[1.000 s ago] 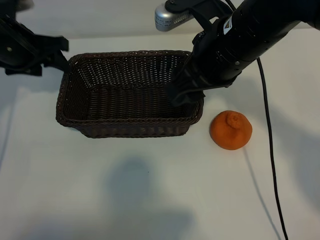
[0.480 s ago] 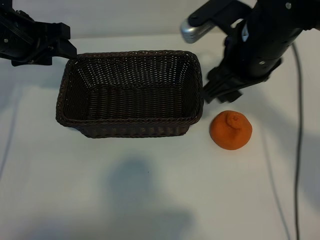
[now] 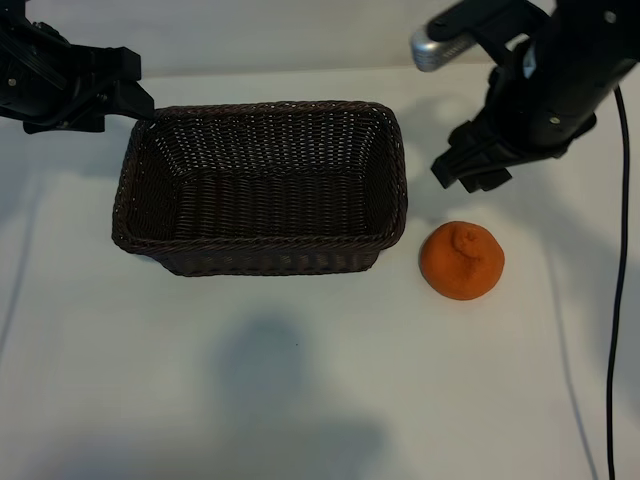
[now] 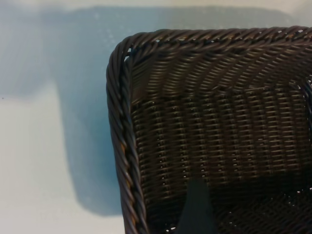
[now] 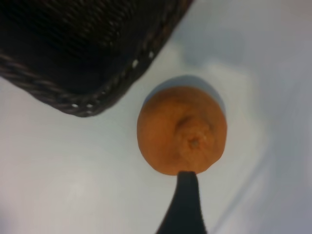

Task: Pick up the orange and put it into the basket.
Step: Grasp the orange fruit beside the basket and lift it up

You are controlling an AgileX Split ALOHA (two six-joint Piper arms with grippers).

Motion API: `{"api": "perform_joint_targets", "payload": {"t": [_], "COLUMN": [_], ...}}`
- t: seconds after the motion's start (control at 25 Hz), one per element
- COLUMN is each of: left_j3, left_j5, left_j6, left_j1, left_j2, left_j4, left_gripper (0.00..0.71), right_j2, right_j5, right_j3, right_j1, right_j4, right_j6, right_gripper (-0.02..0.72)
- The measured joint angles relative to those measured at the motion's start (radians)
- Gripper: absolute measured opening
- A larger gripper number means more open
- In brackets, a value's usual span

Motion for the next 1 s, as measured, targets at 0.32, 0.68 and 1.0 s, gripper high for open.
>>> {"api": "perform_joint_targets", "payload": {"t": [0.32, 0.68, 1.0], "left_j3": [0.000, 0.000, 0.000], "left_j5": [0.000, 0.009, 0.015], "left_j6": [-0.001, 0.009, 0.020], "left_j1": [0.000, 0.000, 0.000], "left_j2": [0.000, 0.000, 0.000], "left_j4": [0.000, 0.000, 0.000], "left_gripper": [0.592, 0.592, 0.592], "right_j2": [0.017, 0.156, 0.221], "right_j5": [-0.182, -0.284, -0.355], "right_j3": [0.165, 0.201, 0.201], "right_j1": [-0.039, -0.039, -0.040], "right_j4": [0.128, 0.214, 0.214], "right_j6": [-0.091, -0.175, -0.193], "right_gripper": [0.593, 0.593, 0.403]}}
